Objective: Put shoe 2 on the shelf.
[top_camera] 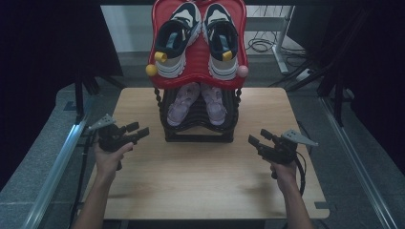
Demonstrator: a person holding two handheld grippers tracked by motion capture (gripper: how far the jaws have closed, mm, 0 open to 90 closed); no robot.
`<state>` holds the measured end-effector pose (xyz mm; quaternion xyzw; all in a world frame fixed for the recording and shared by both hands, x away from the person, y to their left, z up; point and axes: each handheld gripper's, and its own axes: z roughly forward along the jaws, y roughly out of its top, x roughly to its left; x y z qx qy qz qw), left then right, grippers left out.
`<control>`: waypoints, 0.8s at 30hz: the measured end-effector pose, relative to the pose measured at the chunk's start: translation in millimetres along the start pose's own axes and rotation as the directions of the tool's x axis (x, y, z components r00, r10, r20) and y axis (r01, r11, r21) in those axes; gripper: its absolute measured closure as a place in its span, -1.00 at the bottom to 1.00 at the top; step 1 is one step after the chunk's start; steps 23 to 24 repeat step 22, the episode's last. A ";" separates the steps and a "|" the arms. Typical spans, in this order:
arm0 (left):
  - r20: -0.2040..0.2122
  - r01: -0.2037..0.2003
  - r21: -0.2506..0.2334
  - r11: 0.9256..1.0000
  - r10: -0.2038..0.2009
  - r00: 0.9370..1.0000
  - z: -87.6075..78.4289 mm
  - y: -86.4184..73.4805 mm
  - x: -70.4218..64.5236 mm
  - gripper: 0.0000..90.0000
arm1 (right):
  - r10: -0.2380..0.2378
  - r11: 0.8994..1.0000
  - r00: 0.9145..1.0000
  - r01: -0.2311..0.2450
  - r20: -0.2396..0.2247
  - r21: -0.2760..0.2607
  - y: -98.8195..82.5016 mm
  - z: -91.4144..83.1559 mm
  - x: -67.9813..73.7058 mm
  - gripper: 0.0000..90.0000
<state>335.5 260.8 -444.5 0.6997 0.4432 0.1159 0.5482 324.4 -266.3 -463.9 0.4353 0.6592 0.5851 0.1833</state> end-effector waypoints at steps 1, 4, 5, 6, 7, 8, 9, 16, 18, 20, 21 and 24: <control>-0.006 0.001 0.013 1.000 -0.001 1.000 2.1 -4.9 0.3 -0.19 | 0.014 1.000 1.000 -0.014 0.000 0.007 -5.7 0.3 -1.6 -0.27; -0.004 0.021 0.023 1.000 -0.021 1.000 5.5 -14.1 2.4 -0.19 | 0.036 0.999 0.999 -0.036 0.003 0.029 -19.1 0.5 -7.1 -0.27; -0.001 0.040 0.030 0.999 -0.040 0.999 8.3 -22.0 4.9 -0.19 | 0.041 0.999 0.999 -0.041 0.005 0.035 -22.3 0.5 -8.9 -0.27; -0.003 0.049 0.035 0.998 -0.049 0.999 9.1 -25.3 5.9 -0.19 | 0.046 0.998 0.999 -0.046 0.006 0.040 -25.1 0.4 -10.2 -0.27; -0.004 0.048 0.040 0.998 -0.047 0.999 9.9 -28.4 6.8 -0.19 | 0.047 0.998 0.999 -0.048 0.009 0.045 -27.6 0.1 -11.1 -0.27; -0.006 0.054 0.045 0.998 -0.053 0.999 11.0 -31.3 7.1 -0.19 | 0.049 0.997 0.999 -0.050 0.011 0.050 -29.9 -0.1 -11.9 -0.27; -0.004 0.055 0.056 0.997 -0.055 0.998 12.5 -33.8 7.3 -0.19 | 0.052 0.997 0.999 -0.052 0.010 0.057 -32.1 -0.4 -12.7 -0.27; -0.020 0.032 0.088 0.996 -0.030 0.999 15.9 -38.9 3.6 -0.21 | 0.044 0.996 0.999 -0.046 0.015 0.083 -36.7 3.3 -15.0 -0.27; -0.018 0.034 0.085 0.996 -0.033 0.999 15.1 -38.6 3.7 -0.21 | 0.044 0.996 0.999 -0.045 0.016 0.076 -35.2 2.4 -14.9 -0.27; -0.020 0.038 0.084 0.996 -0.037 0.999 15.3 -39.5 3.4 -0.21 | 0.040 0.996 0.999 -0.042 0.020 0.075 -35.0 1.3 -15.1 -0.28; -0.024 0.039 0.089 0.995 -0.037 0.999 15.6 -40.2 3.7 -0.21 | 0.041 0.996 0.999 -0.042 0.020 0.074 -35.3 0.8 -15.4 -0.28; -0.024 0.039 0.089 0.995 -0.037 0.999 15.6 -40.2 3.7 -0.21 | 0.042 0.996 0.999 -0.043 0.020 0.075 -35.6 0.6 -15.8 -0.28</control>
